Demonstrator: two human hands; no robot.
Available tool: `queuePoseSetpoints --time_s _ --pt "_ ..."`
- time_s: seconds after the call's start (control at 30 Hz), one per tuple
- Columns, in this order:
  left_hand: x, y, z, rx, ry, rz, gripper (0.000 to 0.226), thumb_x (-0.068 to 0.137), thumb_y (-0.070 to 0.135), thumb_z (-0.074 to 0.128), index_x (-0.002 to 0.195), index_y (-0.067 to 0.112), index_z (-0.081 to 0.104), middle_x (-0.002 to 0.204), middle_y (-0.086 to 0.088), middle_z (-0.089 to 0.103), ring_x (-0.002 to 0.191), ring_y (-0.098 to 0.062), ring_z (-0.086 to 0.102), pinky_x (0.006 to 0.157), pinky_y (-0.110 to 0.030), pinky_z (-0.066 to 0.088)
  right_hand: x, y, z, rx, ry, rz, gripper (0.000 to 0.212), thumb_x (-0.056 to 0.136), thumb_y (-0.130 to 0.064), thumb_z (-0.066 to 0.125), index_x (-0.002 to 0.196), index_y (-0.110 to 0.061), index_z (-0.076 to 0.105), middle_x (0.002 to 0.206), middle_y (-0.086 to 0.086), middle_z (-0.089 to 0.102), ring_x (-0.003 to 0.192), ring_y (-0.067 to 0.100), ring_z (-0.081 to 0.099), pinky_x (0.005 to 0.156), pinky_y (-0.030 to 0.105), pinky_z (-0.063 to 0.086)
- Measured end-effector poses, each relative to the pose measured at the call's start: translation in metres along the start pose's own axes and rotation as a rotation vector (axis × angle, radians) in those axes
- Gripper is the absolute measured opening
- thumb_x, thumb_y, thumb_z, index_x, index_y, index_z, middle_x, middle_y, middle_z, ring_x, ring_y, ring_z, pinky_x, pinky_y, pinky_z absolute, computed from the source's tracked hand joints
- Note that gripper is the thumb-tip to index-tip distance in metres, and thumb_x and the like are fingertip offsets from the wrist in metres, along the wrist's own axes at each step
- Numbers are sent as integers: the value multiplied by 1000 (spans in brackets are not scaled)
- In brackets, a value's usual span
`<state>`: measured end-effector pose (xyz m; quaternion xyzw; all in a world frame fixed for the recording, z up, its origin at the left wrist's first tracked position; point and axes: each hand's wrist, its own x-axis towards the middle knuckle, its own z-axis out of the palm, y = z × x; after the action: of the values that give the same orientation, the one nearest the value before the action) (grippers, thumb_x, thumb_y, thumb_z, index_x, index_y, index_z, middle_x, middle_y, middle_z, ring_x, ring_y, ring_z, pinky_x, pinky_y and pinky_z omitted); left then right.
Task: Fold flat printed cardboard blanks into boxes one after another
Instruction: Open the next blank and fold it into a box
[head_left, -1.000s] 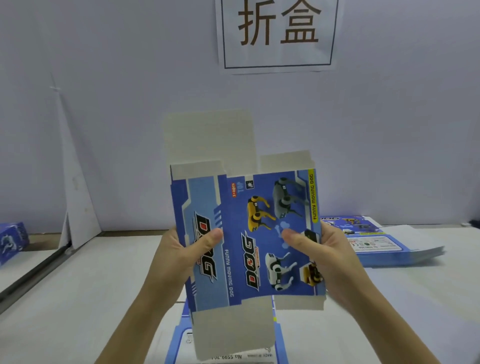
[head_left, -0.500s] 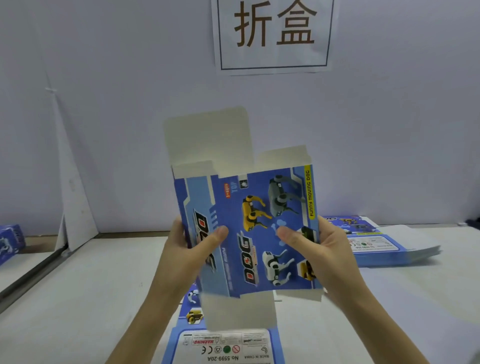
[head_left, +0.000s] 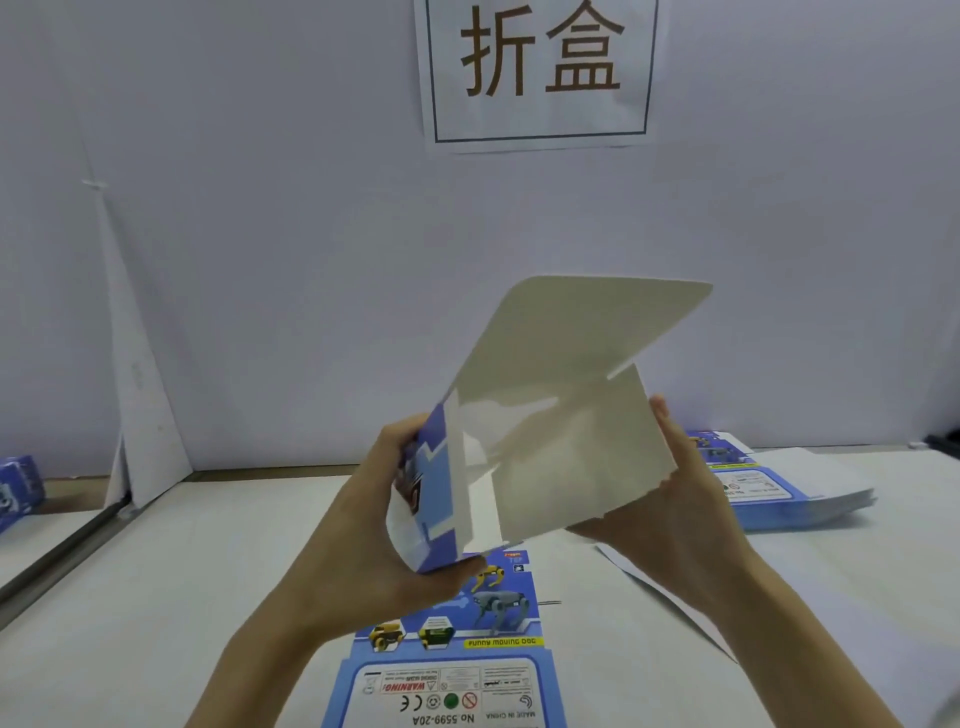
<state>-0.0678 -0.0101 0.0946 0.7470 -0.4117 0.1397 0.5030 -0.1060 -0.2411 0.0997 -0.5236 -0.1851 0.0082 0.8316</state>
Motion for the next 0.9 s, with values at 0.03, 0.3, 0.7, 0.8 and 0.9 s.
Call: queuePoseSetpoints --time_s 0.03,0.3,0.7,0.8,0.9 --pt "0 0 1 -5 -7 1 88 56 22 86 129 26 38 118 23 57 112 -1 57 79 -5 45 0 -1 -2 12 -3 6 55 55 -72 75 98 -37 75 105 -8 72 93 9 65 85 36 50" --pt "1 0 5 169 29 124 90 54 24 85 122 48 32 110 21 55 101 5 56 70 -2 45 -3 6 -4 -520 304 17 20 93 -24 52 95 -31 71 87 -1 68 74 7 62 67 28 52" --pt "0 -12 2 96 -8 -52 91 62 40 87 133 46 30 117 37 46 110 12 50 70 0 44 -8 -6 6 -917 370 214 32 100 -17 39 90 4 62 71 18 71 53 26 68 47 31 55" --pt "5 -7 3 -90 -91 -291 97 68 59 76 139 58 10 135 43 26 112 29 38 80 1 41 -9 -10 7 -952 467 187 31 96 -10 39 79 8 58 60 19 67 42 26 60 41 27 47" --pt "17 4 2 -497 -23 -521 65 93 60 37 146 24 28 155 -1 31 139 -15 34 113 -36 30 -9 -9 9 -1079 504 173 33 93 -10 38 68 4 55 49 11 63 37 20 54 42 27 44"
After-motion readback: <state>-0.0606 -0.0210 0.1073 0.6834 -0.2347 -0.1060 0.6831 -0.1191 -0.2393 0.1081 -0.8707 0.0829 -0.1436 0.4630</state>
